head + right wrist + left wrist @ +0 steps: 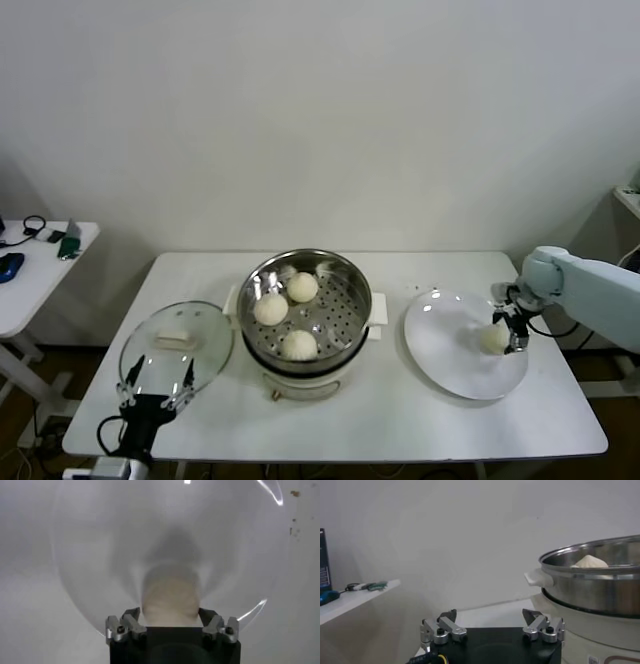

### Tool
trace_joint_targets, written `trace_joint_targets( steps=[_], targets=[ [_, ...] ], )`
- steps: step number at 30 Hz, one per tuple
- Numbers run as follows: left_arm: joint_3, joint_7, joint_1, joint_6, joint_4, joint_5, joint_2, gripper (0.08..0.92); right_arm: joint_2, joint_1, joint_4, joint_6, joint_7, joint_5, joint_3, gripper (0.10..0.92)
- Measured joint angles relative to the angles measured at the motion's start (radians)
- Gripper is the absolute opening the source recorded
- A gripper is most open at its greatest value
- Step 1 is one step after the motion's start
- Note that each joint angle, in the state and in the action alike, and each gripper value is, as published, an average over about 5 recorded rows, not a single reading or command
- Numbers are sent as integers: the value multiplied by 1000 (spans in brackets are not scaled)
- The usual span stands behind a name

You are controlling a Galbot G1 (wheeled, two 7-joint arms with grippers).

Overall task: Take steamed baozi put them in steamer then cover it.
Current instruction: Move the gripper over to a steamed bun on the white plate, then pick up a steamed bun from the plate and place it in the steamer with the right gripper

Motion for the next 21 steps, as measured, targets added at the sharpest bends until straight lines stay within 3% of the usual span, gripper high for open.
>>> trace_joint_targets(
  steps=[11, 21],
  targets=[
    [0, 0, -2, 0, -3, -2, 0, 823, -17, 53, 35, -5, -13, 43, -31, 672],
    [9, 1, -13, 5, -13, -3, 5, 823, -2, 349, 218, -39, -22, 222, -195, 670]
  ],
)
